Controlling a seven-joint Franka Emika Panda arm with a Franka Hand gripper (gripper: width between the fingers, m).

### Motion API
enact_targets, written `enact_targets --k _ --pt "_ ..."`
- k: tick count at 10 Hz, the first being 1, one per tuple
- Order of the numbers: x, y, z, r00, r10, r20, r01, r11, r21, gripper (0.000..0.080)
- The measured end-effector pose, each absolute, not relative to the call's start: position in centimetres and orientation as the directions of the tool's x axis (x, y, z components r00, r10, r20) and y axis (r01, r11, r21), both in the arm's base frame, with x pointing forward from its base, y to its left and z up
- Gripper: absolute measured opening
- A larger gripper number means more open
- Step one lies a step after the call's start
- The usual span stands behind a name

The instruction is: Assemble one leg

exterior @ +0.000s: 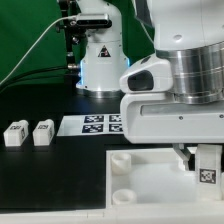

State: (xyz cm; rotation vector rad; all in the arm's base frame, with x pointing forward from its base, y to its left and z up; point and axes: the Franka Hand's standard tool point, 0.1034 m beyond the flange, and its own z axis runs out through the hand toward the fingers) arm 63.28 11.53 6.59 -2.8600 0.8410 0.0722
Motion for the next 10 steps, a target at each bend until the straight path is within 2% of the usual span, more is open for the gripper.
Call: enact_targets --k 2,3,6,8,10 --pt "63.32 11.63 6.54 0.615 -0.779 -0.122 -0.788 -0.607 -0.101 0.0294" --pt "63.28 11.78 6.5 0.424 -0.895 -0.141 -0.906 -0.418 -0.073 0.0294" --pt "63.44 11.85 6.63 -0.088 -0.982 -0.166 -0.996 0.092 -0.012 0.0294" --pt "63.45 11.73 6.63 -0.283 -0.943 -0.176 -0.958 0.286 0.006 0.0294" --pt "63.48 11.51 6.68 -0.381 -0.909 -0.169 -0.923 0.384 0.021 0.0294"
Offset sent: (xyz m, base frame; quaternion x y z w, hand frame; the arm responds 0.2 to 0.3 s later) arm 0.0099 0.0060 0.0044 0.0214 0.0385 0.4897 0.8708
